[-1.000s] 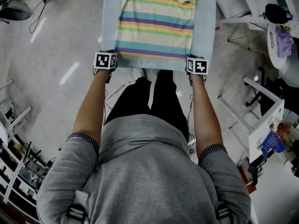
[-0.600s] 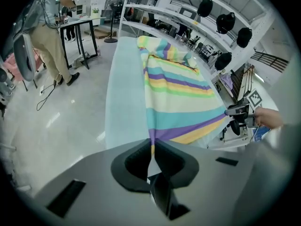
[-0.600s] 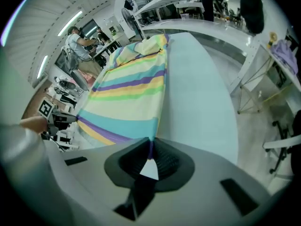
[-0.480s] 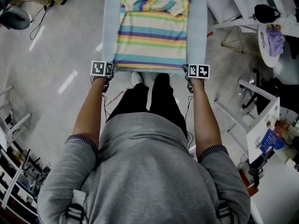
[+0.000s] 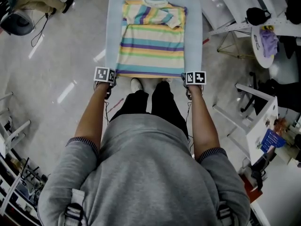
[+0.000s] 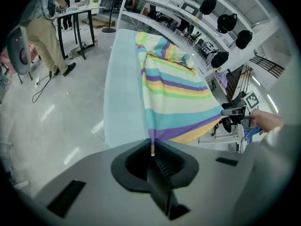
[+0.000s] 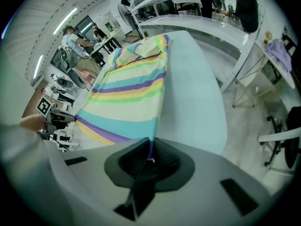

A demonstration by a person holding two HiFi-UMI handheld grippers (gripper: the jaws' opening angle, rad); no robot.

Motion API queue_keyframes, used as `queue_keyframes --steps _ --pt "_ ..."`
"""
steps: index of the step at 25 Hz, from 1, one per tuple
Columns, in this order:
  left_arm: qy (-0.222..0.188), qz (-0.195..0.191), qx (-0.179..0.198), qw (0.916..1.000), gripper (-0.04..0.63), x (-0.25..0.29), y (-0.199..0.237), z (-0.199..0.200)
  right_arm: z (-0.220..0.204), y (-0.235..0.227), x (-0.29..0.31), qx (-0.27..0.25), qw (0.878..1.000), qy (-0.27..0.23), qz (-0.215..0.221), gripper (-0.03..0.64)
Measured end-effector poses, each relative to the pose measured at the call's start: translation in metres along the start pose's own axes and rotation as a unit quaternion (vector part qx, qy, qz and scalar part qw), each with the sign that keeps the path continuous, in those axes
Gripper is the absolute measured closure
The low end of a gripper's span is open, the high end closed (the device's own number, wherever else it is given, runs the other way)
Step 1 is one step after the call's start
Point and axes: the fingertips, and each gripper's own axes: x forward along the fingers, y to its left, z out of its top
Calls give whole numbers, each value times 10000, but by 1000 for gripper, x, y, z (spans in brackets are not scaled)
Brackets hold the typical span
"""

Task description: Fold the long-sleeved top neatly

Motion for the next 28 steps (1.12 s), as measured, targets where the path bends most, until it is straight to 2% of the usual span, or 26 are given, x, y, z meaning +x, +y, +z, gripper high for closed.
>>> queue_keyframes --steps 6,12,15,28 --pt "-104 -29 -27 9999 560 -5 -7 -4 0 -1 -9 -77 9998 -169 -23 575" --pt "-112 -24 -173 9998 560 -11 -23 -23 -18 -10 -19 86 9995 -185 238 575" --pt "-135 -33 -342 9993 560 -16 -29 -40 -34 -10 -24 59 9994 -148 311 574" --pt "-167 67 -514 9985 558 -25 -61 -117 -102 -15 -43 -95 9989 -196 404 574"
